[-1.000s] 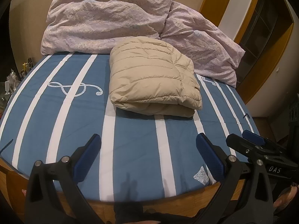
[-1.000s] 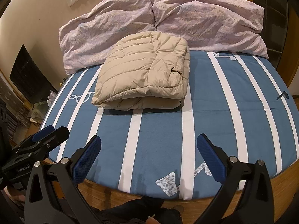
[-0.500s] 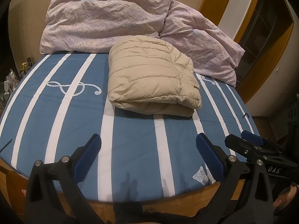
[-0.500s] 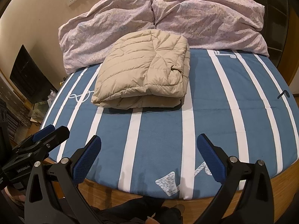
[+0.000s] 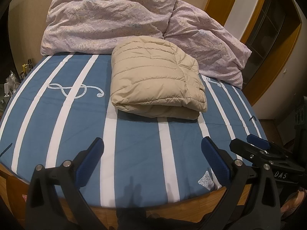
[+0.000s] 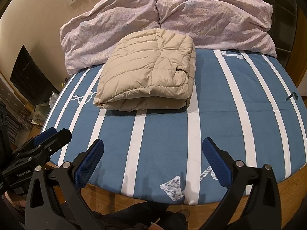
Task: Fold large clothes
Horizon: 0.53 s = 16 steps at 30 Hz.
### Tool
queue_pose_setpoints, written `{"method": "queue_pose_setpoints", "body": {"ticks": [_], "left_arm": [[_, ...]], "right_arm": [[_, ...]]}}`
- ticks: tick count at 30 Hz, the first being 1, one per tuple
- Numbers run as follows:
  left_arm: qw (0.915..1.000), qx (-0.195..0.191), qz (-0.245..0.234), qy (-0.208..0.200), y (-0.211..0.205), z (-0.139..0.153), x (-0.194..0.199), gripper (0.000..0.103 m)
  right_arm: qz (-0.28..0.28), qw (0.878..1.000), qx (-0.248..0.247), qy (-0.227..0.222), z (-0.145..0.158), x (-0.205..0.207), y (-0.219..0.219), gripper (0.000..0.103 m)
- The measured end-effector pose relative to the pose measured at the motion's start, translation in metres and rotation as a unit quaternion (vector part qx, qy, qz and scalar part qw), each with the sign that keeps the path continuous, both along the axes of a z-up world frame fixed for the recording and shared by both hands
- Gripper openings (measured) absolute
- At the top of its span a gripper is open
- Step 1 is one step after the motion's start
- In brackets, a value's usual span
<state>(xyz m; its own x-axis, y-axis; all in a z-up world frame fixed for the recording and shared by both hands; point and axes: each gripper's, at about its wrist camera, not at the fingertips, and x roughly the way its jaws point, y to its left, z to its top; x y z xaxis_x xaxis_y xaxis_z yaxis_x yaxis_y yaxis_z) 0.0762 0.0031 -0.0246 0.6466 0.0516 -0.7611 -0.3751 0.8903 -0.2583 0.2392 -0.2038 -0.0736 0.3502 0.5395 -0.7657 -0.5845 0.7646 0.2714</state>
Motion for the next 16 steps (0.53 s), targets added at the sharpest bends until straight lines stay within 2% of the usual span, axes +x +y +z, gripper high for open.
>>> {"method": "queue_pose_setpoints", "body": {"ticks": [16], "left_arm": [[1.0,0.002,-0.003,0.001,-0.0059,-0.003,0.0031,0.101]], "right_arm": [[0.001,1.0,0.0,0.001,0.0,0.0007,0.0002,0.102]]}}
